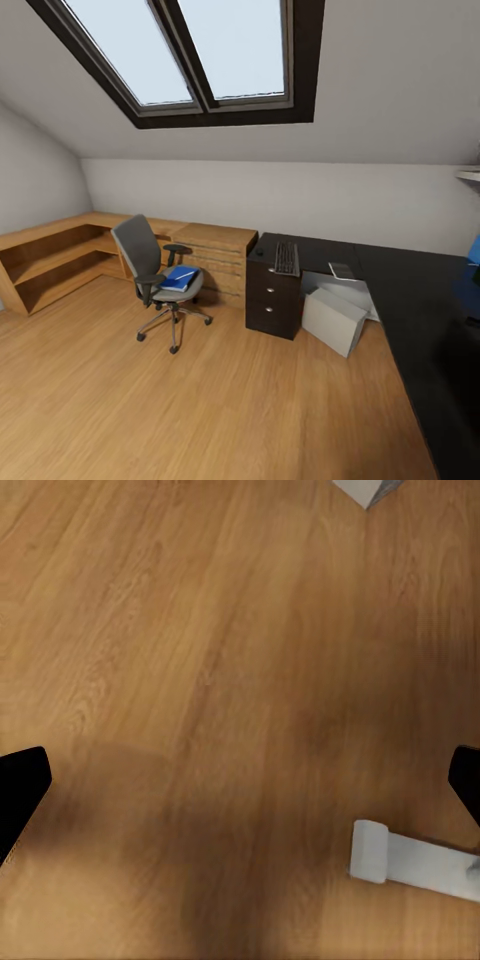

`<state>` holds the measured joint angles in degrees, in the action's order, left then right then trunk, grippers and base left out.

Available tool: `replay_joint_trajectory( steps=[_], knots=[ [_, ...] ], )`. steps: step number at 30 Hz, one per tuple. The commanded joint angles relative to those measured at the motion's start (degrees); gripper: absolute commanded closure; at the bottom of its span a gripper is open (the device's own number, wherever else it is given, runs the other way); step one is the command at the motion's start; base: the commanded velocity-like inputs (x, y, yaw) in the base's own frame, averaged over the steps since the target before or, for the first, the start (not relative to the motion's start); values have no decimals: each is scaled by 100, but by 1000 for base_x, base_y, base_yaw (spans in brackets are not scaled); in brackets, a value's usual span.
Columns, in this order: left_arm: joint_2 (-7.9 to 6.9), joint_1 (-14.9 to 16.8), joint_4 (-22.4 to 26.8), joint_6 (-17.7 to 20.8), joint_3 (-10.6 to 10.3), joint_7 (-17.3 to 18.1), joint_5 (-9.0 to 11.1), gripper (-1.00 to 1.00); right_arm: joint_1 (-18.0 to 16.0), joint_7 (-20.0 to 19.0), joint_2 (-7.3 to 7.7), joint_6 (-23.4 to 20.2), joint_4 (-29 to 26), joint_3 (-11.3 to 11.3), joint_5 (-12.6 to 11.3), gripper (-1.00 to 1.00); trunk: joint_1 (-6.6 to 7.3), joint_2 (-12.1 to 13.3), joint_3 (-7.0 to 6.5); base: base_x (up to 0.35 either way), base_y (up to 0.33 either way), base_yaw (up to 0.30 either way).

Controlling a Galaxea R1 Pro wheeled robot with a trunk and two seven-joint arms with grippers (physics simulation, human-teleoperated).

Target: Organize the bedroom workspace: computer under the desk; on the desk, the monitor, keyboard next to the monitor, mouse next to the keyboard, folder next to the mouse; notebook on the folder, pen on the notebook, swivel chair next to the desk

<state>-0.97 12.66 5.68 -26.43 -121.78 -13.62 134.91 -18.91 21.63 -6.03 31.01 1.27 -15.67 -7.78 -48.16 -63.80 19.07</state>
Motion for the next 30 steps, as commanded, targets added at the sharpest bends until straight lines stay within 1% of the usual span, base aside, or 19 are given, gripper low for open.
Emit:
replay_joint_trajectory(
  steps=[1, 11, 14, 16, 19, 30],
  knots=[
    [-5, 9, 30, -33, -51, -53, 9, -100, -8, 8, -4, 27, 14, -50, -57, -100, -3, -4, 7, 274, 132, -229],
    [9, 9, 30, -64, -55, -53, 9, -100, -8, 6, -5, 20, 14, -57, -57, -100, -3, -4, 7, 312, 25, -261],
    [9, 9, 30, -76, -50, -53, 9, -100, -8, -89, -4, 19, 14, -54, -57, -100, -3, -4, 7, 322, 20, -269],
    [3, 9, 30, -80, -48, -53, 9, -100, -8, -267, -1, 14, 14, -51, -63, -100, -3, -4, 7, 321, 107, -269],
    [7, 9, 30, -74, -52, -53, 9, -100, -8, -349, 2, 12, 14, -50, -65, -100, -3, -4, 7, 320, 130, -269],
    [9, 9, 30, -59, -55, -53, 9, -100, -8, -386, 5, 12, 14, -50, -66, -100, -3, -4, 7, 319, 127, -269]
  ],
)
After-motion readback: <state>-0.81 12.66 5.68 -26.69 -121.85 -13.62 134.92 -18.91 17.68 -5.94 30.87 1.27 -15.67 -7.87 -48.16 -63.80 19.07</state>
